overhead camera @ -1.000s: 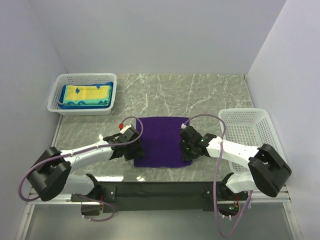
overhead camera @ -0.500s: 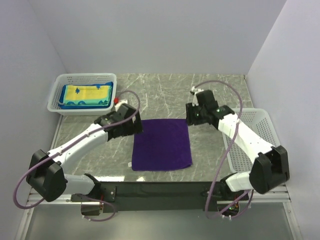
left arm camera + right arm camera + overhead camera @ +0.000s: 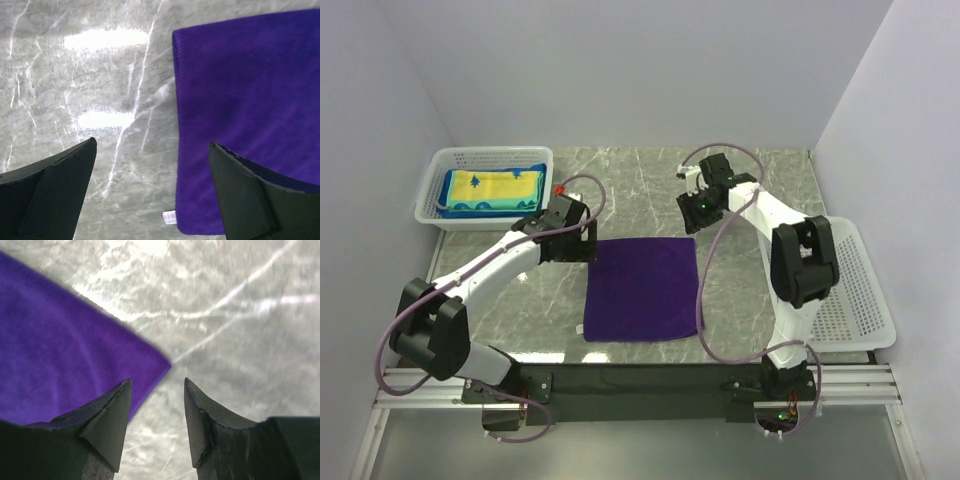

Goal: Fold and stack the towels
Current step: Fold the towel

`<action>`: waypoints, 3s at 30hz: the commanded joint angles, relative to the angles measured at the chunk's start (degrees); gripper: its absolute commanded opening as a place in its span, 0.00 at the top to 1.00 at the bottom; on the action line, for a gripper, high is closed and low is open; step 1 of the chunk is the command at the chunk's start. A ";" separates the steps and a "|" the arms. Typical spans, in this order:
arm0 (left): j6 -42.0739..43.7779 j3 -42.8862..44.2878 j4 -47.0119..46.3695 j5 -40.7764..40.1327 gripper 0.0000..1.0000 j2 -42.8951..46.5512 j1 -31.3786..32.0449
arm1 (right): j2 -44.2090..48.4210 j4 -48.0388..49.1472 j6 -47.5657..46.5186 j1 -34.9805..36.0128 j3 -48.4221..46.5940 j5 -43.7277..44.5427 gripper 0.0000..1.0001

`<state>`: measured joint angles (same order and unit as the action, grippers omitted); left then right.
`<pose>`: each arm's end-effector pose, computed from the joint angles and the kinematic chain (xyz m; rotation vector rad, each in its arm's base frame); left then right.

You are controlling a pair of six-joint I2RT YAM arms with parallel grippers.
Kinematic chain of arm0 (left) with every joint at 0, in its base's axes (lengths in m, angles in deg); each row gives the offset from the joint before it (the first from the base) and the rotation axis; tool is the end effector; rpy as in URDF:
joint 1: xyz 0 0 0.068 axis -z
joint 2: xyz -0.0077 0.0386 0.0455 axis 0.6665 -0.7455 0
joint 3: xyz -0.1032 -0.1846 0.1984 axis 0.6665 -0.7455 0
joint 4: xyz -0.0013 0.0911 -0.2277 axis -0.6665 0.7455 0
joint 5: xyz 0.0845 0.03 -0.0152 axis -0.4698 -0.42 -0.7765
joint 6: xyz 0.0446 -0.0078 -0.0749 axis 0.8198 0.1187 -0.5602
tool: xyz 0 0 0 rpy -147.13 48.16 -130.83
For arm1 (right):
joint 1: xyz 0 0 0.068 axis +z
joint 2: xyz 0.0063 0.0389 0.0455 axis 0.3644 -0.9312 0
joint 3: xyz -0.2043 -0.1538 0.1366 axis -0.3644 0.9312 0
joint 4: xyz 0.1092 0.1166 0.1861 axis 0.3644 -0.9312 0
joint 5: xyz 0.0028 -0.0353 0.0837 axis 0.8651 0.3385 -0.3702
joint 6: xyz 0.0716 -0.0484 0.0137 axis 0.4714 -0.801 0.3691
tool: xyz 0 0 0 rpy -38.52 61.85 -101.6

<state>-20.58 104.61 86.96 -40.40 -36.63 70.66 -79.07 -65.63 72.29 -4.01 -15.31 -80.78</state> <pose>0.2629 -0.1249 0.2351 -0.0228 2.5449 -0.0762 0.3858 0.1407 0.2036 -0.7619 2.5154 0.3543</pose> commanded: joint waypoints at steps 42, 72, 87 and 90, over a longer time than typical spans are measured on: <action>13.89 15.82 -6.32 5.31 0.12 -17.99 -1.44 | -14.60 -11.40 -12.91 1.88 -11.19 -0.04 1.00; 25.49 24.54 -1.23 20.53 0.52 -31.62 -7.06 | -13.02 -10.79 -11.50 1.97 -8.90 3.12 1.00; 24.88 24.72 -1.58 18.25 0.73 -36.89 -7.68 | -12.84 -10.44 -11.33 2.41 -8.20 2.86 1.00; 24.35 24.71 -1.75 17.81 0.71 -37.68 -8.21 | -12.67 -10.35 -11.33 2.41 -7.94 2.95 1.00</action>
<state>3.40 128.60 85.78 -21.29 -71.58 63.18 -92.60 -74.90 61.12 -1.84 -25.06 -80.08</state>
